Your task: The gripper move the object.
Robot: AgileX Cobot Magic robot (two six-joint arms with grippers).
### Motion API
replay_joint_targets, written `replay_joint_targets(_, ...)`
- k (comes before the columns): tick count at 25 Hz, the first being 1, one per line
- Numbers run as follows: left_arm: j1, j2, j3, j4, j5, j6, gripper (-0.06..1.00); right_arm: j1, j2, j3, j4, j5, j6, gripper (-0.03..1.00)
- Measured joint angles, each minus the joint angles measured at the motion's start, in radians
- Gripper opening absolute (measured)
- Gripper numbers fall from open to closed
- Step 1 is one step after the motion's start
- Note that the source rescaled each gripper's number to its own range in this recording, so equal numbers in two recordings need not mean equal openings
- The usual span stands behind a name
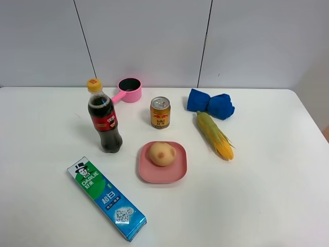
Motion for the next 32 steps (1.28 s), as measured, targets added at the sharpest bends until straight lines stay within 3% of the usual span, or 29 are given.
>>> replay_joint_targets(4,0.000,0.000,0.000,0.000,0.000,0.000,1.00,-0.060,-0.048,0.157,0.101,0.000,0.050,0.89)
replay_joint_targets(10,0.000,0.000,0.000,0.000,0.000,0.000,1.00,-0.072,-0.146,0.395,0.159,-0.014,0.057,0.89)
replay_joint_targets(18,0.000,0.000,0.000,0.000,0.000,0.000,1.00,-0.072,-0.290,0.650,0.240,-0.121,0.079,0.89)
replay_joint_targets(32,0.000,0.000,0.000,0.000,0.000,0.000,1.00,-0.072,-0.405,0.721,0.251,-0.155,0.057,0.89)
